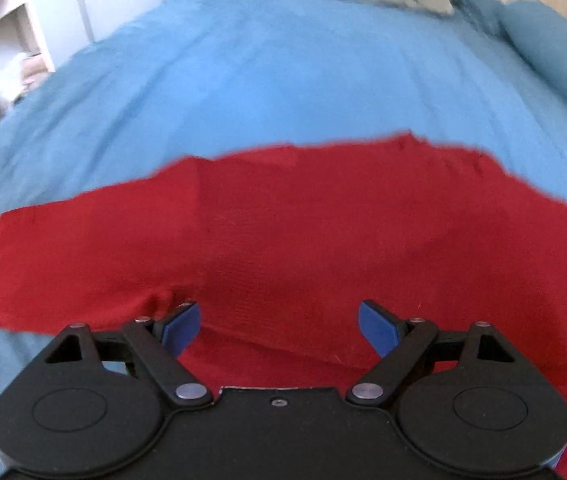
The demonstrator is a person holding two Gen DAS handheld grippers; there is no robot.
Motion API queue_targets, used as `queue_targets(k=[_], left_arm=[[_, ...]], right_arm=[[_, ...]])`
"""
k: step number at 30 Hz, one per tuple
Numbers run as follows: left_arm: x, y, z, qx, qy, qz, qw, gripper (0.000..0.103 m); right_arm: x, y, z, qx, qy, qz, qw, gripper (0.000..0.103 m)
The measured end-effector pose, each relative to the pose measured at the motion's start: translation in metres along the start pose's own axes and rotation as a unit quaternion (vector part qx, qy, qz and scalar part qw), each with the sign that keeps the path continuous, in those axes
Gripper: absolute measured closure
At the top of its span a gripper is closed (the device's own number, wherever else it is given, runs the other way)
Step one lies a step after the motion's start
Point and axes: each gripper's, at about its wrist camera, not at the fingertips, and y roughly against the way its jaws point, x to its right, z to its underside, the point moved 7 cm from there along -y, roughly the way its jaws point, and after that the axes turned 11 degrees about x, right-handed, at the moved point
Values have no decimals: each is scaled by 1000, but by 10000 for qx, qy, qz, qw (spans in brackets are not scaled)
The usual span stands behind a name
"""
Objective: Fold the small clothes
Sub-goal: 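Move the left tool to the other sleeve cuff and grasp it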
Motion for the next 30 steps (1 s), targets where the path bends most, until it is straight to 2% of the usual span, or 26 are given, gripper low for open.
queue_targets(k=[5,7,9,13,16,22,24,28,29,30], left_arm=[[-26,75,-29,378,489,-208,9979,13],[-39,111,-40,546,697,-328,9955,8],[-55,144,-50,762,941,-492,9914,0],[-98,176,-50,944,1548,-723,9808,0],[-140,175,-38,896,2084,-851,9702,0],[-243,145,-15,992,3031,-1085,9416,0],[-278,127,-7,972,3249,-1199,9331,0],[-335,92,6,970,3520,-1247,9226,1],[-348,83,10,963,3600,-1251,9195,5],[-359,75,15,943,3677,-1279,9163,14]], right_arm=[[-17,54,-46,408,99,-313,9986,3],[-30,77,-66,500,189,-428,9976,0],[-43,95,-83,503,262,-508,9971,0],[-77,116,-105,443,376,-661,9961,0],[-107,112,-110,341,527,-751,9952,0],[-187,82,-103,153,611,-1037,9926,0],[-218,70,-99,123,602,-1127,9917,0],[-279,44,-89,-3,660,-1186,9907,0],[-295,37,-86,-31,711,-1175,9905,0],[-309,29,-82,-60,772,-1166,9902,0]])
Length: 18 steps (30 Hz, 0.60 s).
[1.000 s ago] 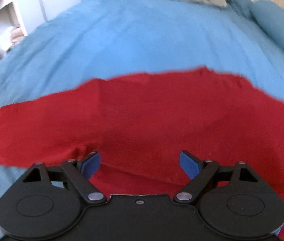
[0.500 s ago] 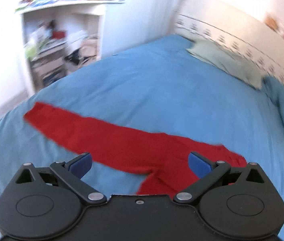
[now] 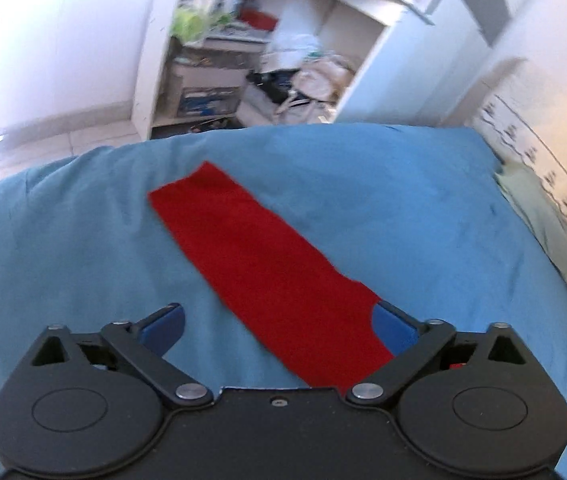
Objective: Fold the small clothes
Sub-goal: 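Move the left tool to the other sleeve cuff and grasp it, then lift the held sleeve, fold it across the body, open left tool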
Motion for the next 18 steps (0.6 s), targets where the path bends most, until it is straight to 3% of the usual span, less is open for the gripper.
queue_targets(k=[3,11,13,15,18], left_arm=[[-25,-35,-2,-203,210,-120,9995,36],[-49,-74,-9,-26,389,-231,9990,51],[-48,-80,-13,49,307,-312,9990,60],[-48,-86,-17,94,127,-440,9989,91],[-47,-88,-18,124,26,-484,9987,97]], right_arm=[[-37,-28,4,-111,213,27,9997,0],[-98,-68,7,-126,491,-236,9984,0],[-103,-75,8,-148,528,-286,9981,0],[-103,-78,8,-116,540,-294,9980,0],[-99,-84,8,-54,514,-238,9984,0]])
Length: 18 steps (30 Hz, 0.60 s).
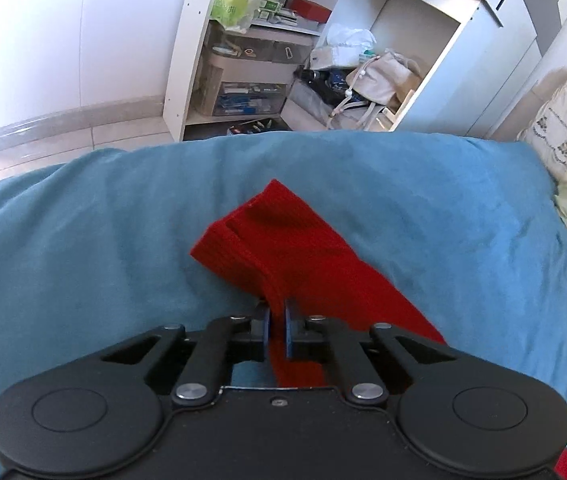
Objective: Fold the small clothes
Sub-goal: 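Lift the held sleeve, fold it across the body, open left tool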
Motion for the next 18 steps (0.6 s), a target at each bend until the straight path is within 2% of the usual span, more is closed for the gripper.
queue_targets(k=[3,6,11,14,18], left_arm=[[6,5,-2,94,-121,26,9999,98],[27,19,-11,270,-252,218,9991,98],[102,71,-18,594,-716,910,9915,98],[171,113,-5,712,-1208,1577,9775,98],[275,174,38,626,-1855,2590,9458,98]], right_arm=[[10,-1,5,77,-87,59,9999,0],[24,-1,10,112,-237,148,9995,0],[56,13,11,279,-462,321,9980,0],[86,29,13,324,-571,481,9967,0],[137,57,23,289,-811,750,9935,0]])
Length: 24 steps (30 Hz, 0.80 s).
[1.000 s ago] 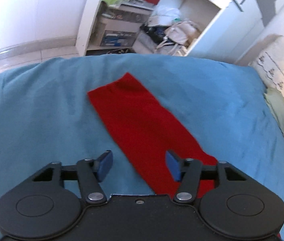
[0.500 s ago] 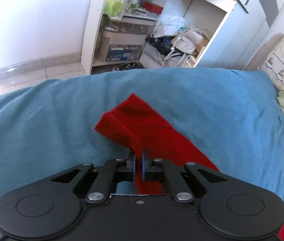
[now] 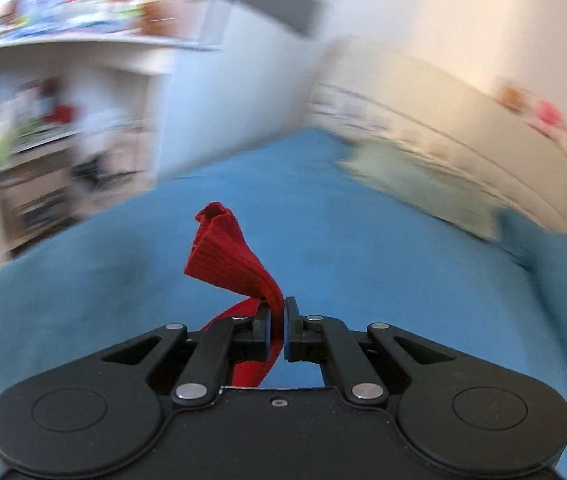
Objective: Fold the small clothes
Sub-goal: 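Lift the held sleeve, fold it across the body, open left tool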
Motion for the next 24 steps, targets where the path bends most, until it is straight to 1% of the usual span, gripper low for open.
queue_targets(k=[3,5,6,8,9,10,13,15,16,18,20,22,24], left_arm=[[92,2,13,-207,-339,704,9967,98],[145,2,32,-382,-537,1081,9920,98],[174,1,49,-563,-614,1282,9882,98],[213,-6,86,-934,-631,1565,9812,98],[234,-10,114,-1173,-688,1646,9769,98],[247,-16,140,-1407,-772,1652,9731,98],[273,-30,219,-2038,-1065,1551,9607,98],[279,-35,259,-2377,-1152,1488,9529,98],[280,-35,269,-2439,-1201,1439,9515,98],[279,-37,278,-2442,-1295,1381,9511,98],[279,-37,277,-2408,-1347,1398,9510,97],[282,-39,274,-2427,-1441,1459,9482,96],[284,-35,270,-2390,-1433,1566,9475,78]], right_arm=[[50,19,3,5,-179,251,9995,0],[85,33,6,15,-261,431,9987,0],[103,40,9,11,-286,527,9982,0],[137,50,18,-44,-351,730,9967,0],[155,55,25,-89,-405,840,9956,0],[172,60,33,-140,-470,946,9943,0],[216,69,57,-287,-671,1183,9903,0],[239,73,73,-408,-808,1300,9874,0],[248,76,80,-446,-869,1335,9862,0],[263,79,92,-488,-988,1325,9850,0],[270,80,100,-517,-1052,1301,9845,0],[272,81,104,-529,-1091,1277,9844,0],[270,75,99,-509,-1127,1221,9848,0]])
